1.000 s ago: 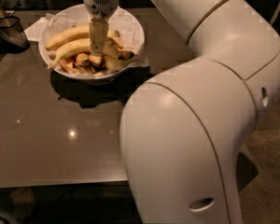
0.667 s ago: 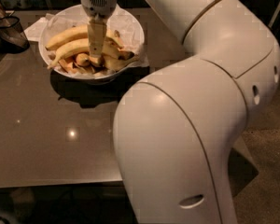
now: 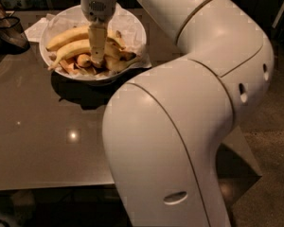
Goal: Pick banana from white bowl
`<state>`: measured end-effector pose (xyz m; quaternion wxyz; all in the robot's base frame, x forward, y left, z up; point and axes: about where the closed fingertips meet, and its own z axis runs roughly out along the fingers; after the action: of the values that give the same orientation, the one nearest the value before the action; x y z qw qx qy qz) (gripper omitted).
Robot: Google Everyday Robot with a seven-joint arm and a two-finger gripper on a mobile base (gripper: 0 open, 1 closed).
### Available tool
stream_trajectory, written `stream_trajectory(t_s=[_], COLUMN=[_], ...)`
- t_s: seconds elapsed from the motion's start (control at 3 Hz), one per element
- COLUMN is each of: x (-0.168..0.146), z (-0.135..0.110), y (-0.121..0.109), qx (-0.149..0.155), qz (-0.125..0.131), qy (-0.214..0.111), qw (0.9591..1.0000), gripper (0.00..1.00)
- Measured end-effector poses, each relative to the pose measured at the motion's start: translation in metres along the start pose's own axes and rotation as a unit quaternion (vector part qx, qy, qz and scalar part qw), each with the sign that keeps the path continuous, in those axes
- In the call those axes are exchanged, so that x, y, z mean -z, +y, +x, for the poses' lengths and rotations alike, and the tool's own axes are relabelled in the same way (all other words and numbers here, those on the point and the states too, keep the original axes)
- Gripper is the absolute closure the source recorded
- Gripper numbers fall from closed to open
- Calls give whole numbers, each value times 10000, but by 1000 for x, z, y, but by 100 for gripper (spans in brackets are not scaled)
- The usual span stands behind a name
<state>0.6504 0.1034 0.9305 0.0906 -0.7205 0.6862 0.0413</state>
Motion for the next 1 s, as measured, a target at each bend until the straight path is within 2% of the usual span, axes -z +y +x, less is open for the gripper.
stream_trajectory(t_s=[0.67, 1.0], x=[-14, -11], z=[13, 18], y=[-10, -7], qx=[-58, 50], qz=[-60, -21], qy=[160, 299], qw=[9998, 9995], gripper=[39, 57])
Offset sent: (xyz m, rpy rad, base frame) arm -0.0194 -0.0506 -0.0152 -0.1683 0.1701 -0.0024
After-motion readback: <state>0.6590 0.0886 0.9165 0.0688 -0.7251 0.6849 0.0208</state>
